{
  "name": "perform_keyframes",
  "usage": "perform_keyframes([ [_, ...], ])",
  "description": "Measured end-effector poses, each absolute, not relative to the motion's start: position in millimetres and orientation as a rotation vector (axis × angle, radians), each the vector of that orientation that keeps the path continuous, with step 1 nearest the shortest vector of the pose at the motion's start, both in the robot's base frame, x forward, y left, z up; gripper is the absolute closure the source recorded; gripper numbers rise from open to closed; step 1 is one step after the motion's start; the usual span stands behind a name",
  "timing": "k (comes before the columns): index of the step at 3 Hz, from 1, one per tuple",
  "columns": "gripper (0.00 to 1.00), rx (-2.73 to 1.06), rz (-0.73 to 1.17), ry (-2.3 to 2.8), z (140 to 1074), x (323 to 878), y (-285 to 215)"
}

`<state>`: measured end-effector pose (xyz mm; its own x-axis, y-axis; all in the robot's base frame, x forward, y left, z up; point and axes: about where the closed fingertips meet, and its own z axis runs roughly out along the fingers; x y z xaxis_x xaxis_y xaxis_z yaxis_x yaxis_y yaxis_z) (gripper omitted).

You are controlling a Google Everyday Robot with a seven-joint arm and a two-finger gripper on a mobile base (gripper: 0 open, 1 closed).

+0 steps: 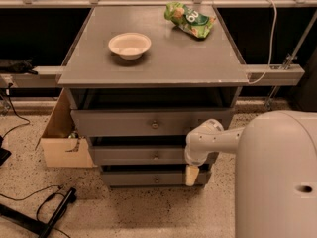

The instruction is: Open middle drawer

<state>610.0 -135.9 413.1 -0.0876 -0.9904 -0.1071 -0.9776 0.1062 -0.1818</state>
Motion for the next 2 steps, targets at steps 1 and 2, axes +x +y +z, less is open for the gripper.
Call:
perform_keyframes([
  [1,0.0,-1.915,-0.129,2.223,405,629,-136],
  [2,0.03,-1.877,-0.112,2.255,395,640,-134],
])
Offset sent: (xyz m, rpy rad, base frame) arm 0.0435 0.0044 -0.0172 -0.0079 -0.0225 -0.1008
